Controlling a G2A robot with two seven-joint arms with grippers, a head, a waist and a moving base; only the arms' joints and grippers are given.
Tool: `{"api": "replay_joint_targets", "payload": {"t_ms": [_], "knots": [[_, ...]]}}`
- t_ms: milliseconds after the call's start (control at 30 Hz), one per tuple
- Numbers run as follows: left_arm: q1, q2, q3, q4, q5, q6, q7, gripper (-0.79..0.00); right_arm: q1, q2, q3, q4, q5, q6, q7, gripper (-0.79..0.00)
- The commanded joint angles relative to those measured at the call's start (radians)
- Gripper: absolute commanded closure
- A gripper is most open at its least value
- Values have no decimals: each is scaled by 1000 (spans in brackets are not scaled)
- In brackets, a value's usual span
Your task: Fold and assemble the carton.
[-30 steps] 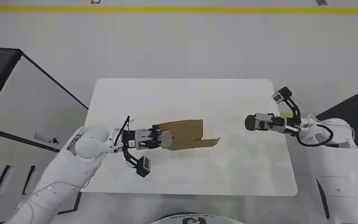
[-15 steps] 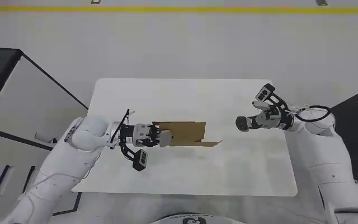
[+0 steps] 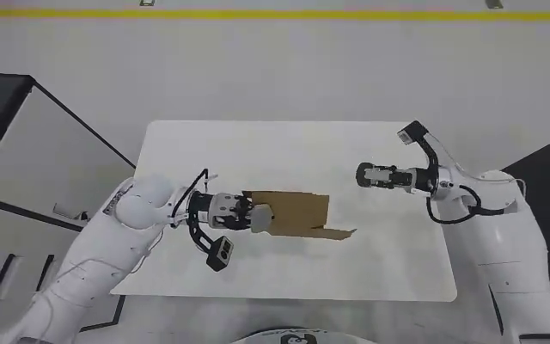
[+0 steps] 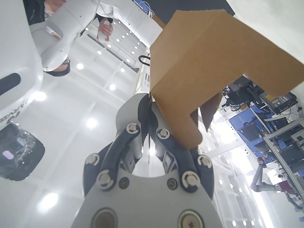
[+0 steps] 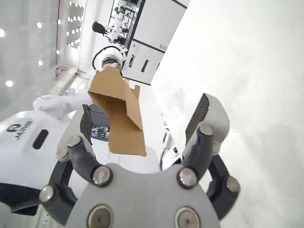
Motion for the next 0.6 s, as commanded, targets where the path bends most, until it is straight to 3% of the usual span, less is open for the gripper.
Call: {"api": "replay_joint_targets", "payload": {"t_ms": [0,67,200,367,433,567], "knots": [[-11,2,12,4,-11,-5,6,0,-14,0,-6,-24,-10,-24,-16,-785],[-21,3,15,8,-4,-2,3,0,-24,-3,-29,-31,90,25,23,-785],[-34,9,9,5,113,24,-24,0,14,-4,-61,28,339,258,175,-785],[-22,12,4,1,209,92,-92,0,71,-5,-96,99,427,477,244,-785],[-22,14,4,5,209,100,-100,0,87,-6,-106,120,454,525,256,-785],[-25,15,0,8,209,93,-93,0,87,-6,-106,120,454,525,256,-785]]}}
